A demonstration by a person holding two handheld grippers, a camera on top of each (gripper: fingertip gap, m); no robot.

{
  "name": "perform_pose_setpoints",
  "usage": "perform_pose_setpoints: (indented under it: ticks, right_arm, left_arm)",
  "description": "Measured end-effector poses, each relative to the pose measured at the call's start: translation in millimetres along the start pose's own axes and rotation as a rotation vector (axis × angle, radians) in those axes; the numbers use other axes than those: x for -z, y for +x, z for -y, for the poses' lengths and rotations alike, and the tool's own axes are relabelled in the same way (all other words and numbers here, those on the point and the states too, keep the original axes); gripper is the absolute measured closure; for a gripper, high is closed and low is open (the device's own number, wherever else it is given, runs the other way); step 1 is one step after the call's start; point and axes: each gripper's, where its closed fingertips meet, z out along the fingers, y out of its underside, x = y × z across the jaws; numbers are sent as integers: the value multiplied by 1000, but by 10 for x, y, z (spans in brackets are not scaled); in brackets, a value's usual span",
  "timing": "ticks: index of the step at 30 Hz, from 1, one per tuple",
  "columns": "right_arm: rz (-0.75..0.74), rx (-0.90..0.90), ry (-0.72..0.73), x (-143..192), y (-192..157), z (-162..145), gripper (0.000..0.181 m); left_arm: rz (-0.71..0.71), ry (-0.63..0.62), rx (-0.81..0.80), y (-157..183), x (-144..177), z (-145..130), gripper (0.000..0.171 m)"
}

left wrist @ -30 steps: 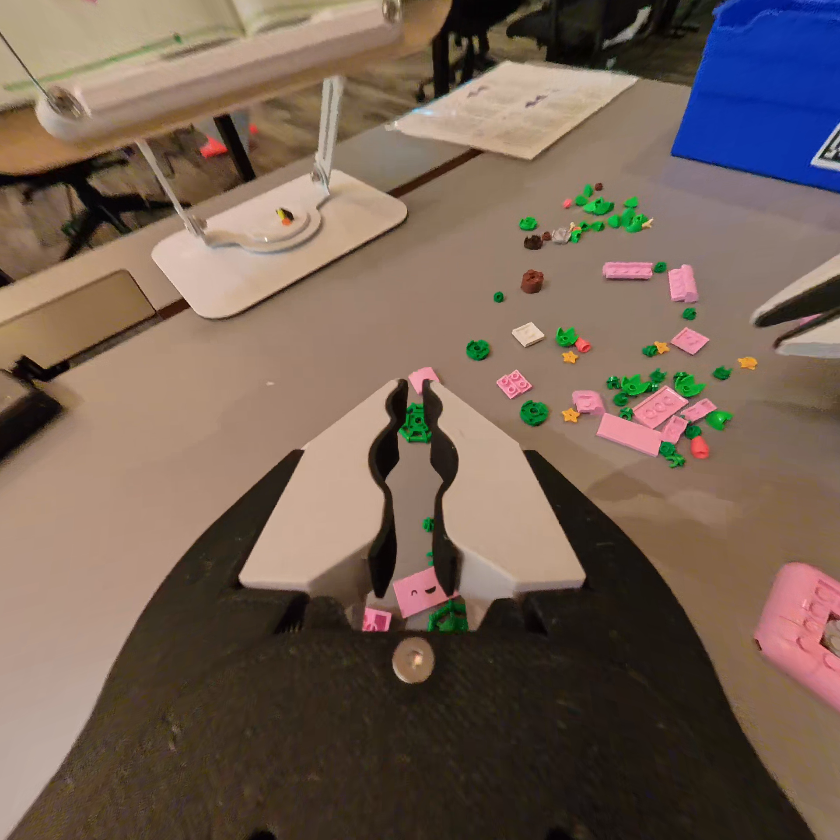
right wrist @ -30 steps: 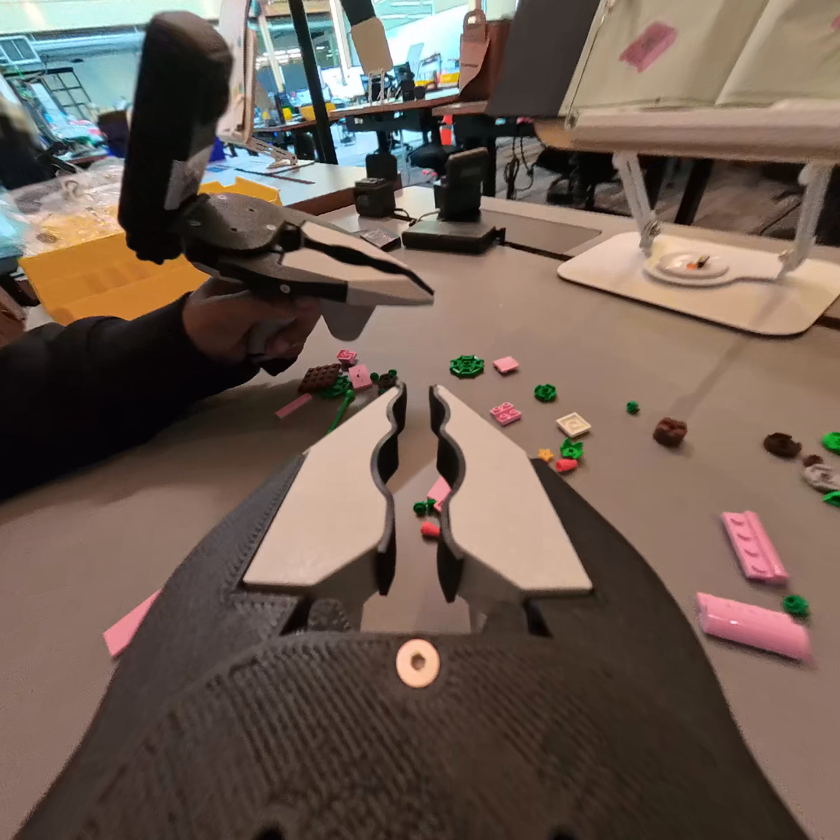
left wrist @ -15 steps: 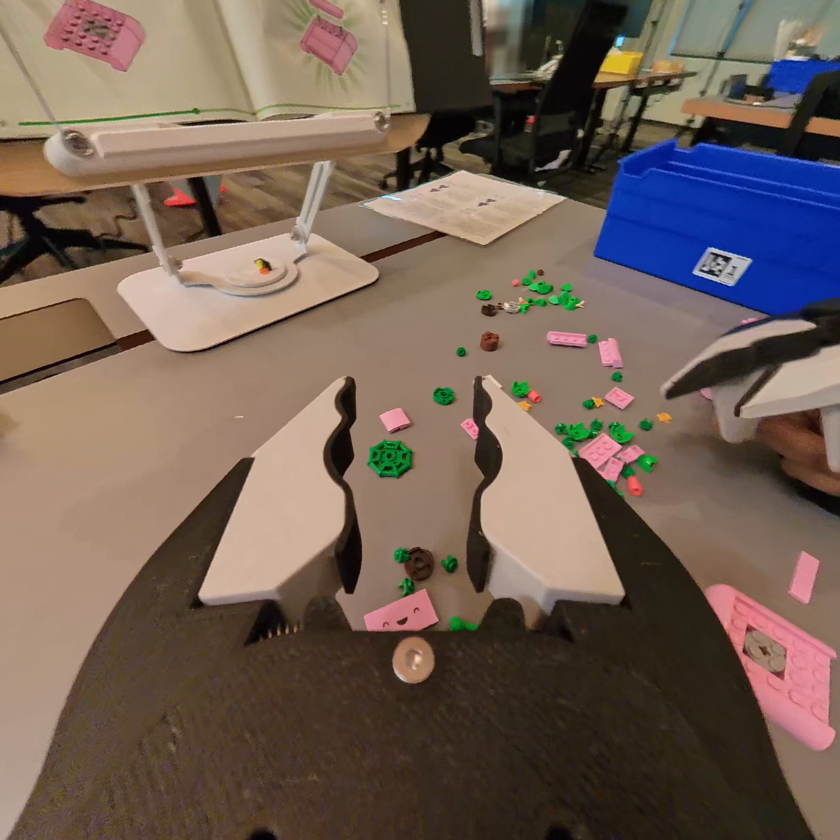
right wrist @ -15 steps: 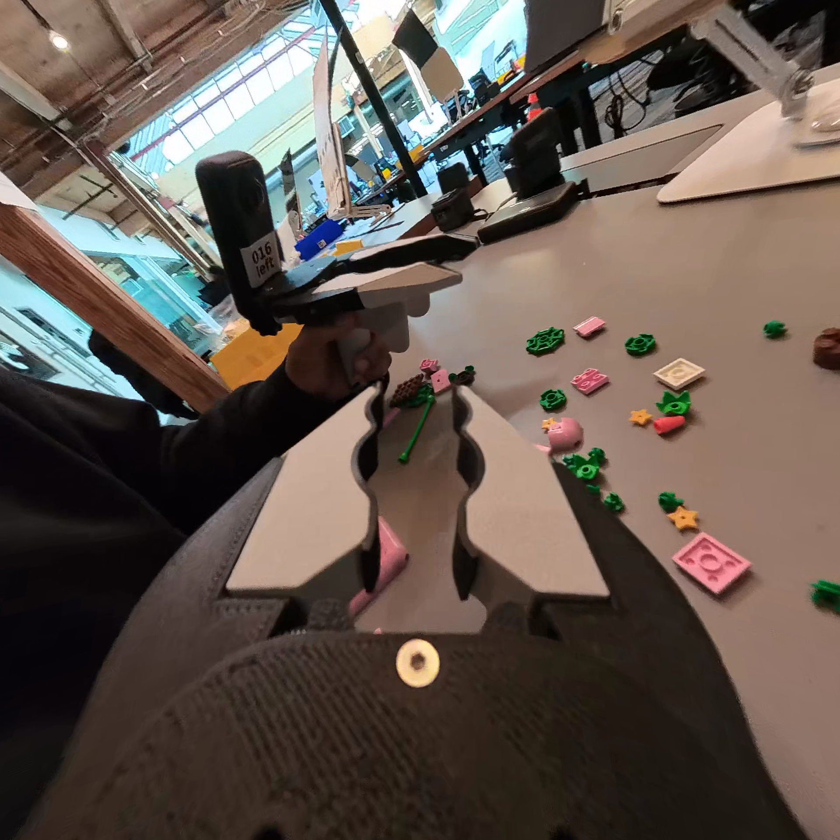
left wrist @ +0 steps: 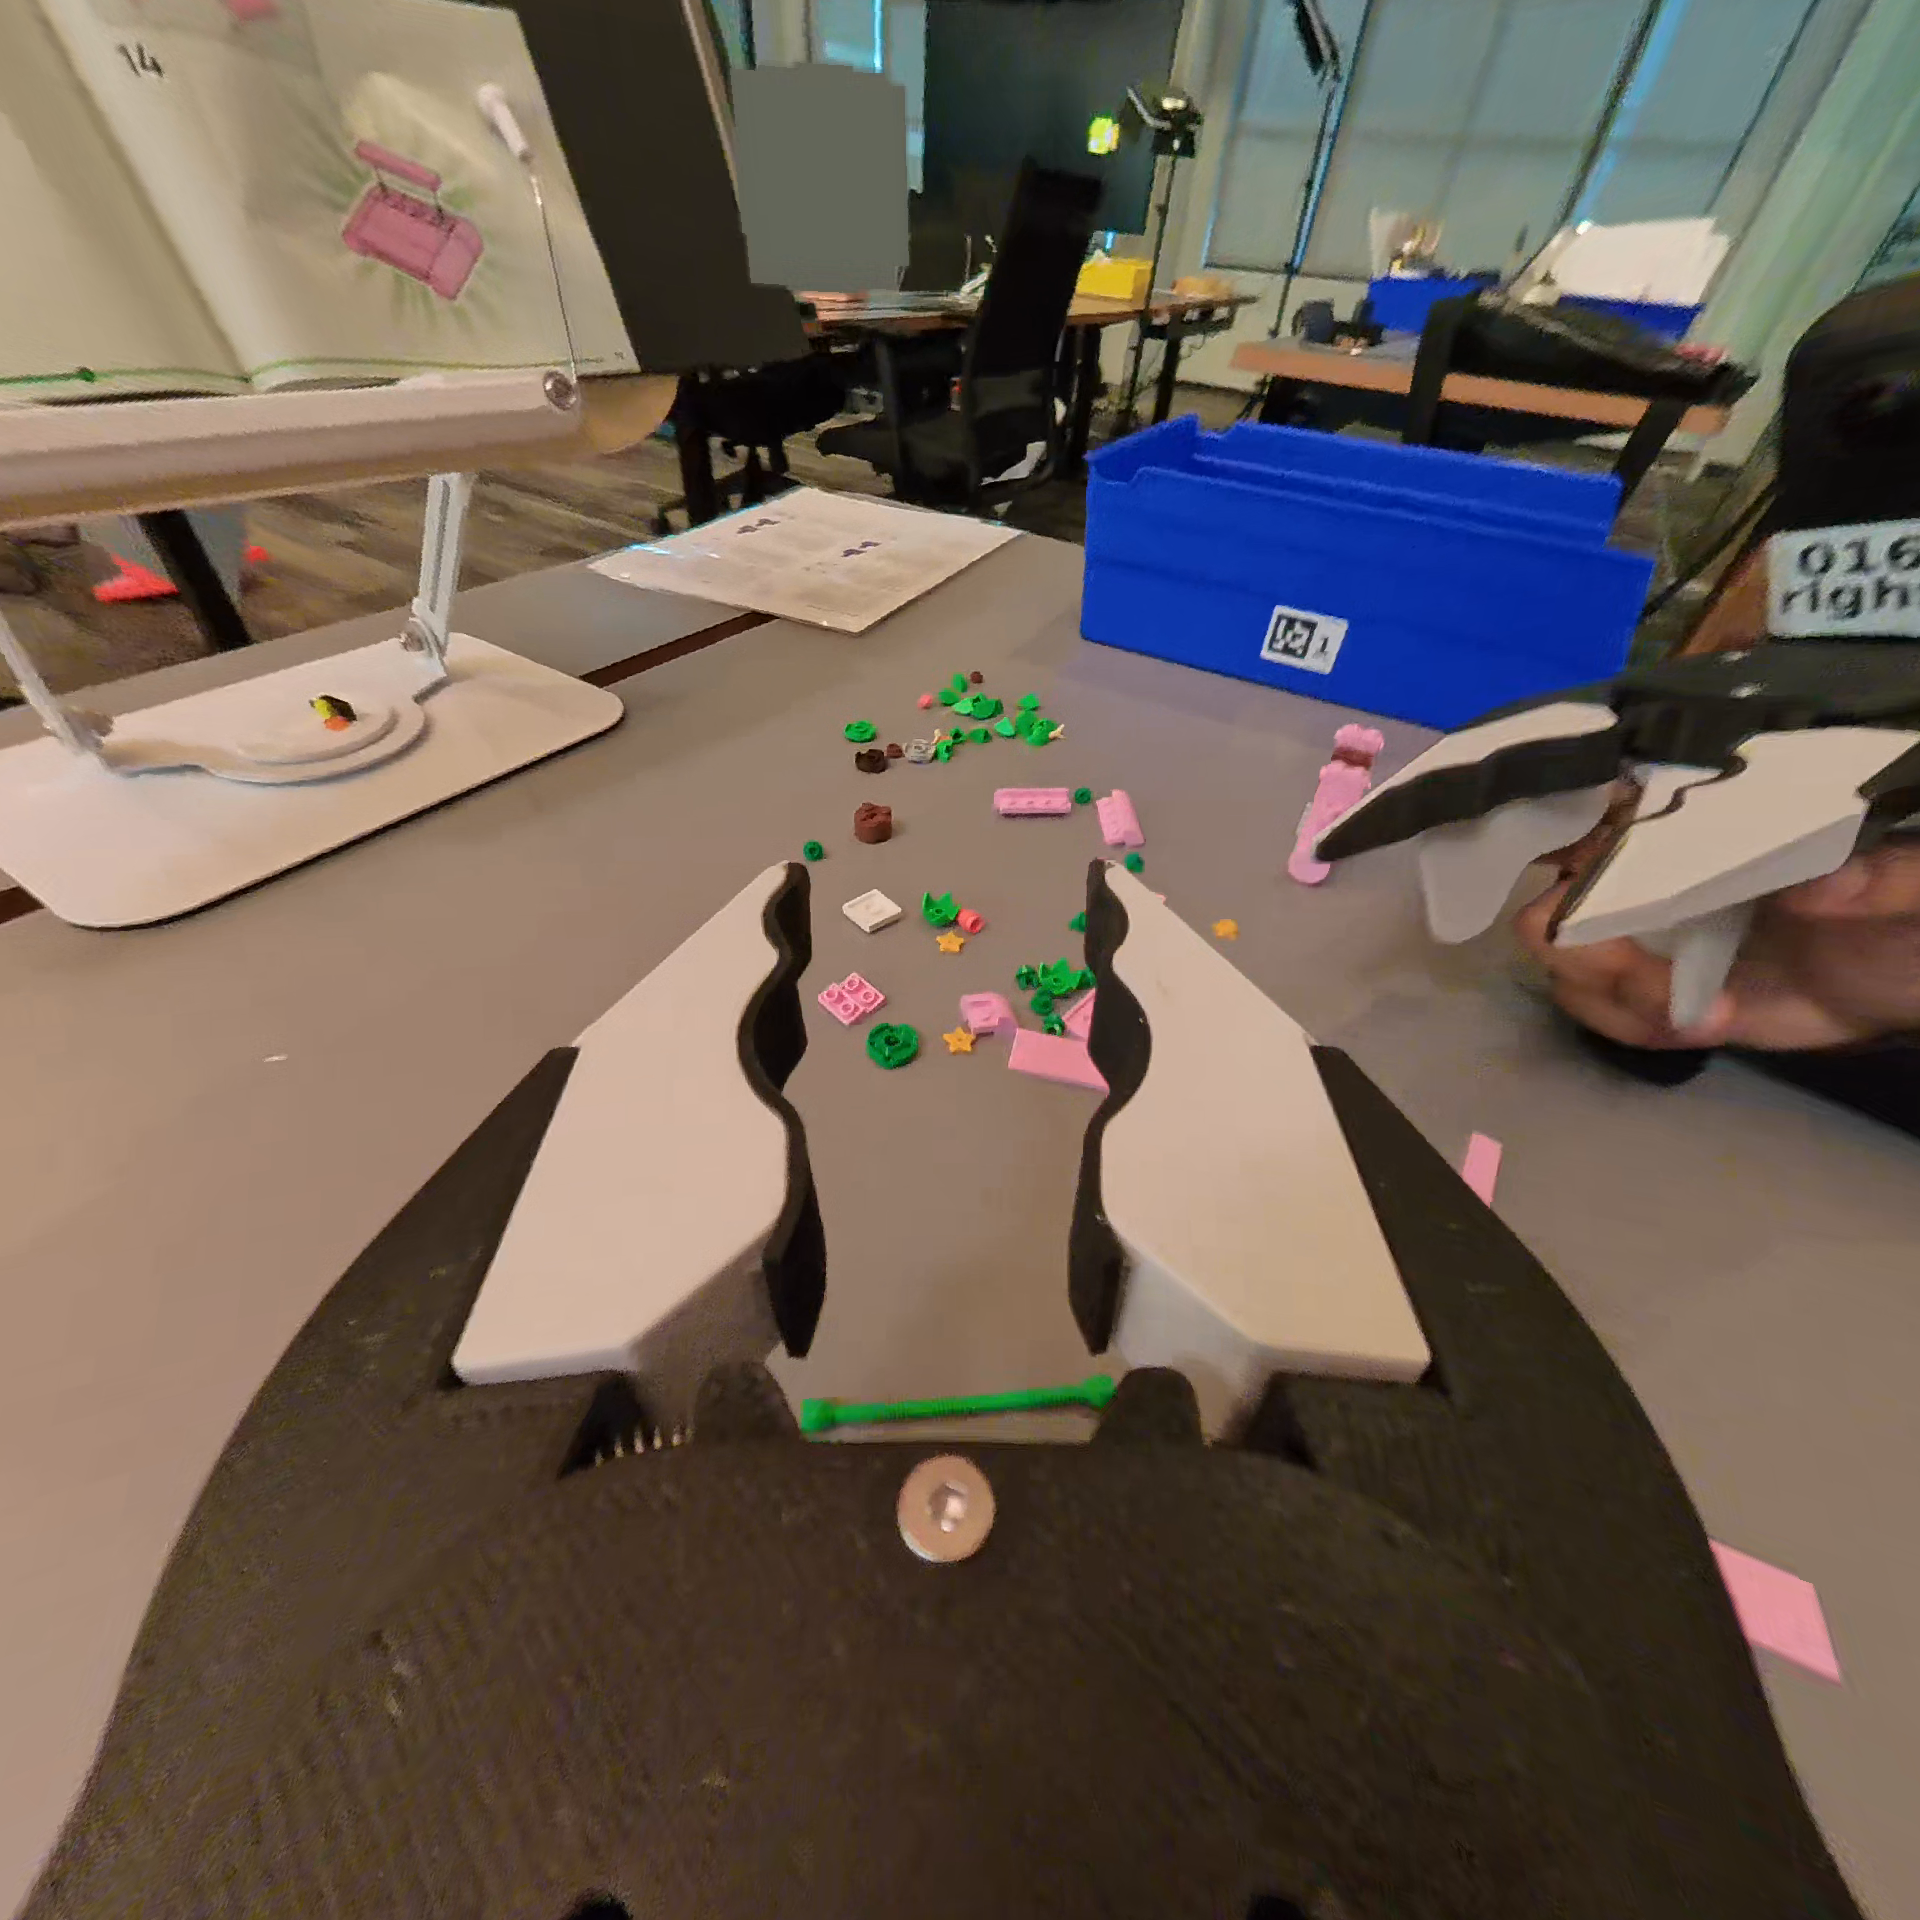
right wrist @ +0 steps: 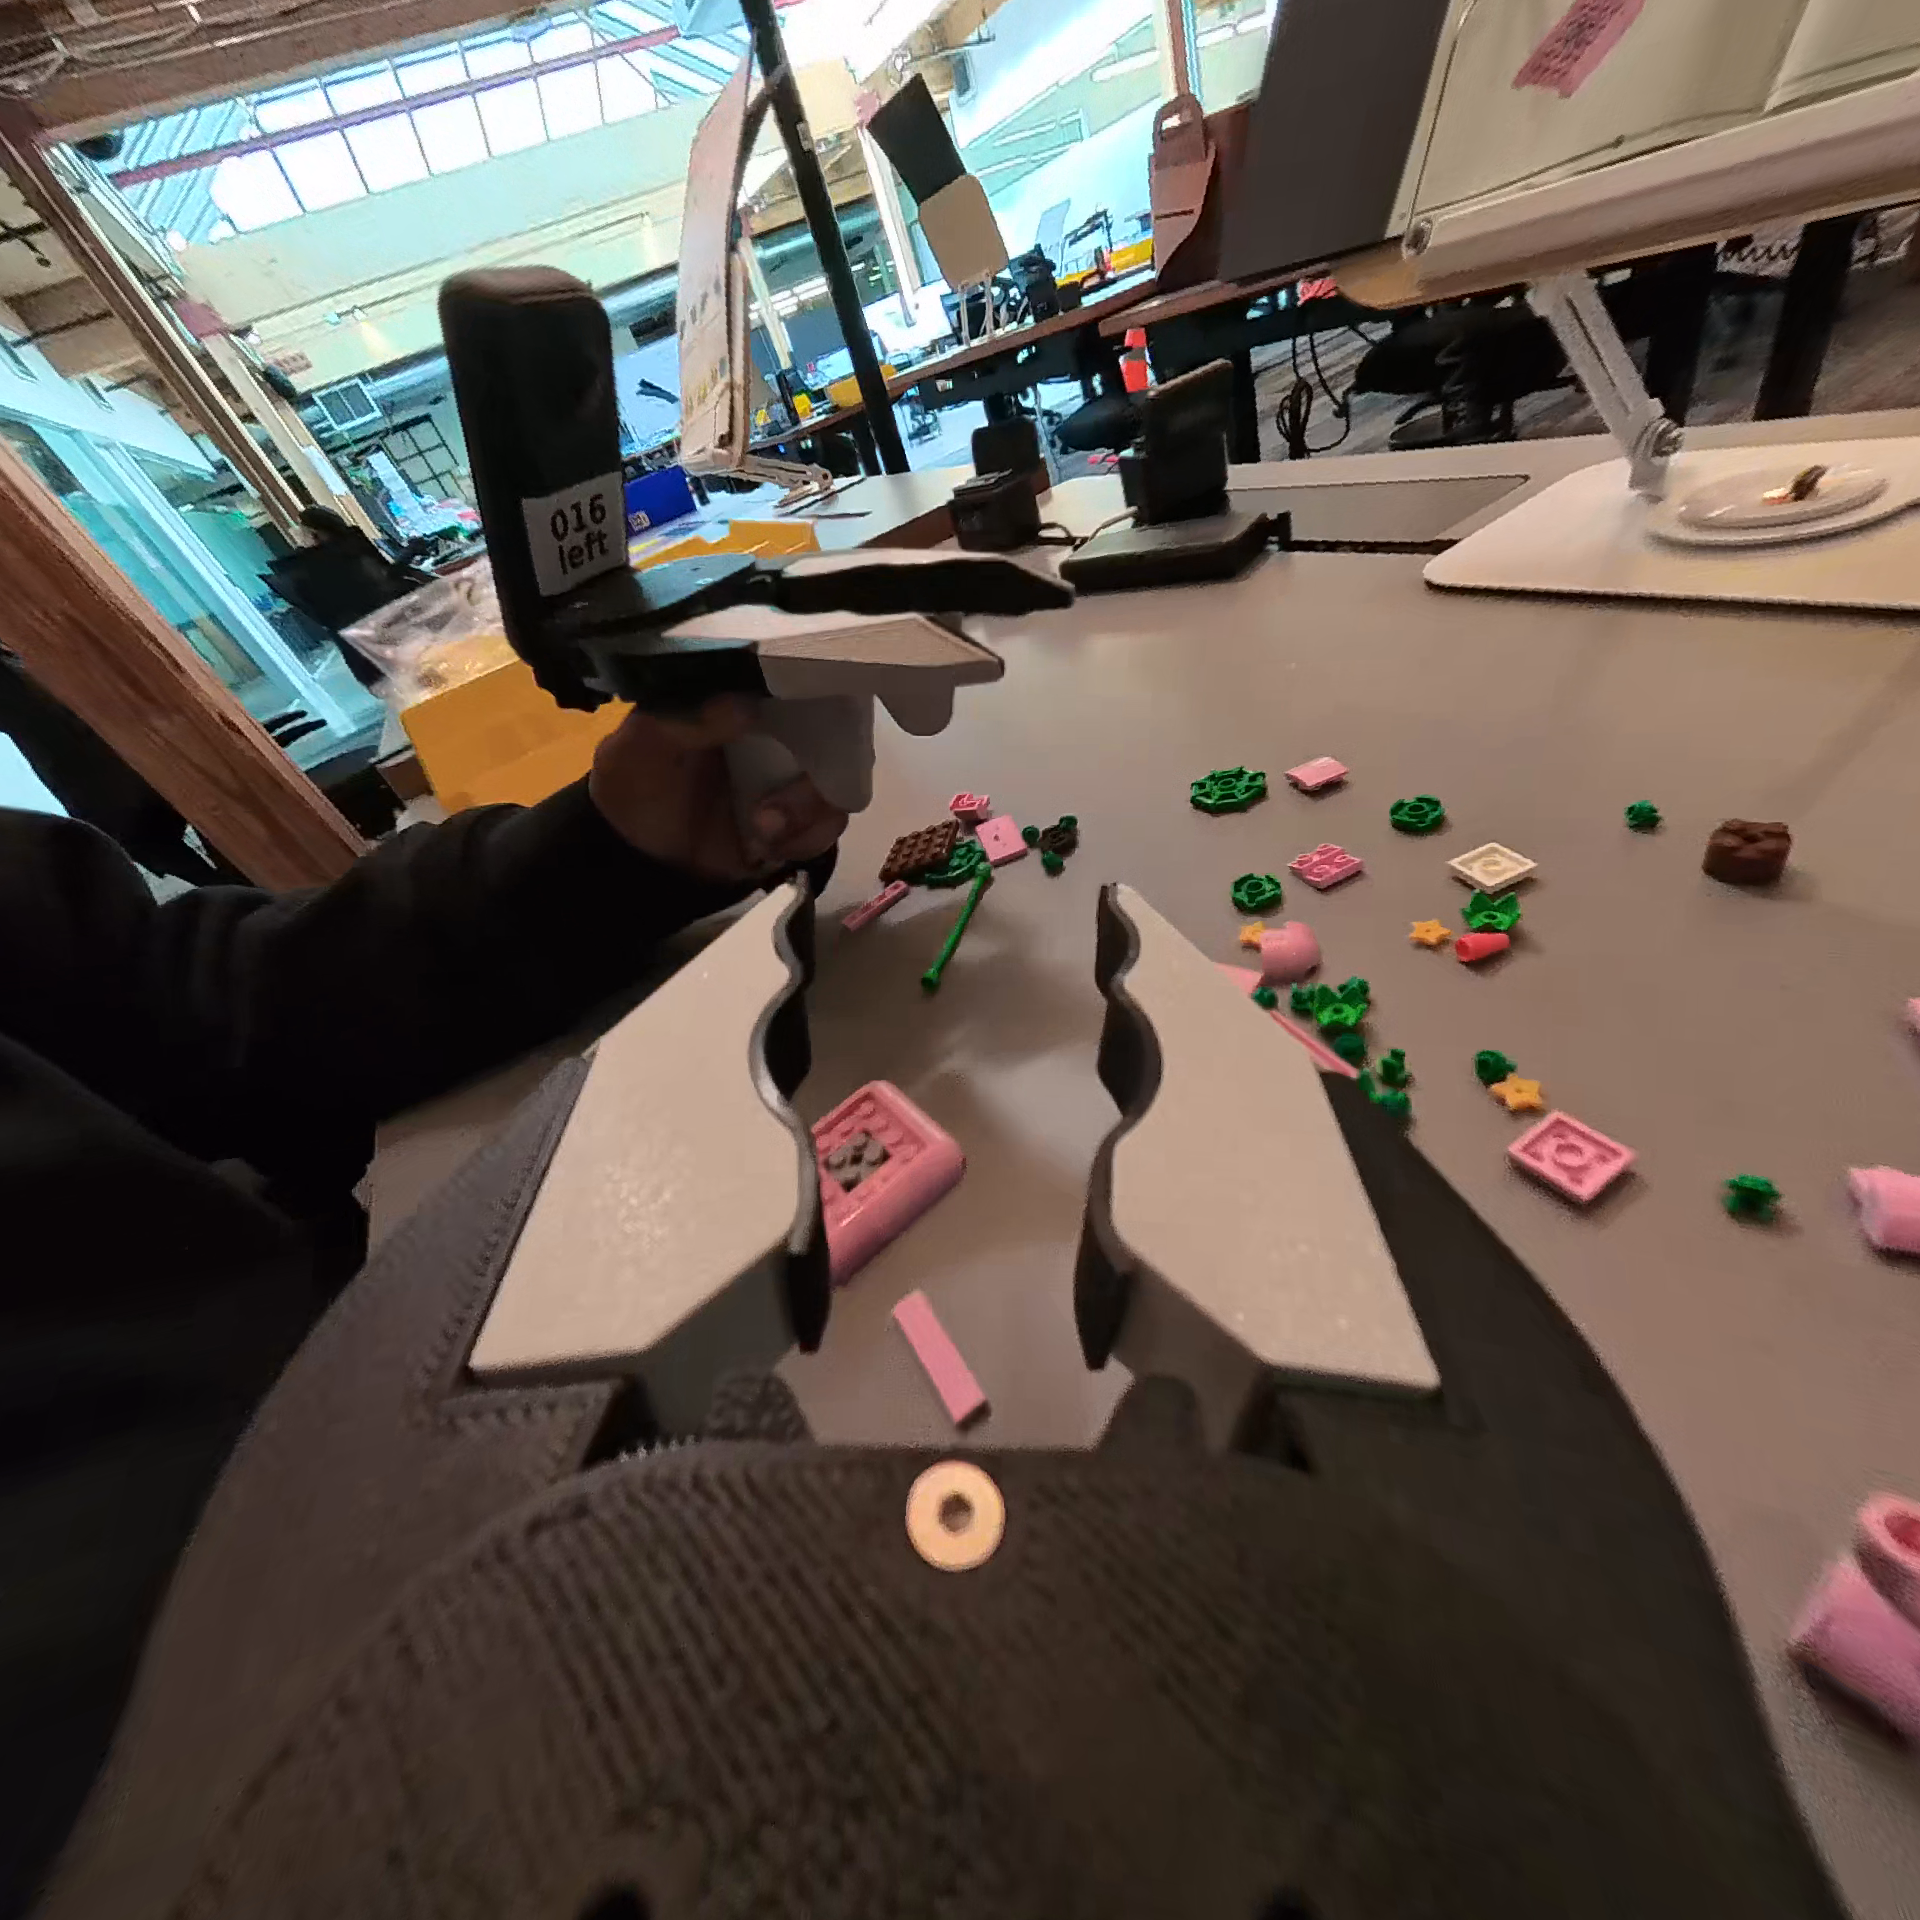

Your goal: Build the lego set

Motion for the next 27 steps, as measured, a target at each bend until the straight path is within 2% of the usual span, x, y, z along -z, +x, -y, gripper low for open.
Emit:
perform_pose_setpoints:
  ticks: [2,5,8,12,14,16,20,24,27]
  right_arm:
    - [5,12,-13,84,-68,-47,124]
    - [47,-35,33,265,-119,-15,123]
    - [45,-70,49,462,-31,5,124]
    - [-50,52,5,658,145,-24,133]
    - [-32,92,-16,674,114,-50,134]
    - [49,152,-63,643,-42,-130,132]
    - [119,335,-258,541,-248,-462,137]
    - [174,295,-426,458,-250,-702,127]
    - [160,287,-439,444,-155,-694,134]
  left_arm:
    - [-19,-18,26,111,20,-80,126]
    - [-93,-70,114,254,-17,-238,123]
    - [-97,-60,143,239,-26,-216,123]
    - [-105,-41,170,215,-13,-194,126]
    - [-111,-37,177,209,-10,-188,126]
    - [-97,-28,178,183,-3,-181,122]
    - [-66,0,180,127,33,-160,119]
    - [-80,12,186,133,53,-116,118]
    - [-75,12,177,123,76,-110,119]
